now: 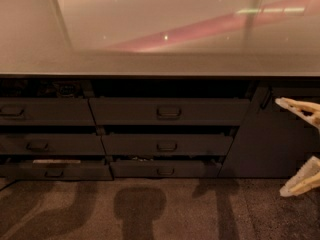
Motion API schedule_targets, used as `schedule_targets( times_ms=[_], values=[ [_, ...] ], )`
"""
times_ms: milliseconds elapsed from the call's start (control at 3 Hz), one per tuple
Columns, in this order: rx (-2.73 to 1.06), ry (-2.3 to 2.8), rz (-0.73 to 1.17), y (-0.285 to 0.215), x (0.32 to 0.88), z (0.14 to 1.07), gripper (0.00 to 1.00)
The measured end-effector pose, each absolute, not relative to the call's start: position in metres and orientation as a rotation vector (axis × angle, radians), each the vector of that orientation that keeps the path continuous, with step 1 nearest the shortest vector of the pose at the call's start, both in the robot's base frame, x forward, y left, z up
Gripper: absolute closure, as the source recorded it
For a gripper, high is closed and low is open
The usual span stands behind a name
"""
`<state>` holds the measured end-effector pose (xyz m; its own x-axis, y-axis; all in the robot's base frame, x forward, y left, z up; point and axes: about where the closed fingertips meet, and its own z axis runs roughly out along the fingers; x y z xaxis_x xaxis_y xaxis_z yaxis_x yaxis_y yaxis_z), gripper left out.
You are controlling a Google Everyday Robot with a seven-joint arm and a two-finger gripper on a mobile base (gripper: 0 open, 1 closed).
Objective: Open top drawer
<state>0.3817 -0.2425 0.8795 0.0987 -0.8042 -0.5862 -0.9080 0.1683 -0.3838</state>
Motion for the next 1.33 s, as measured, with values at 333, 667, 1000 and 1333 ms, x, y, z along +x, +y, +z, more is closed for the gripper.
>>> schedule_targets(
  times_ms=[333,667,1000,1333],
  values=[
    [-1.658,1.66,0.098,-0.254,0.38,0.88,0.0],
    [-1.663,1.657,0.102,-0.252,0.38,0.88,0.0],
    [-1.639,1.733,0.132,-0.263,0.4,0.869,0.0],
    [-1.564,1.885,0.191,-0.296,0.451,0.847,0.0]
  ],
)
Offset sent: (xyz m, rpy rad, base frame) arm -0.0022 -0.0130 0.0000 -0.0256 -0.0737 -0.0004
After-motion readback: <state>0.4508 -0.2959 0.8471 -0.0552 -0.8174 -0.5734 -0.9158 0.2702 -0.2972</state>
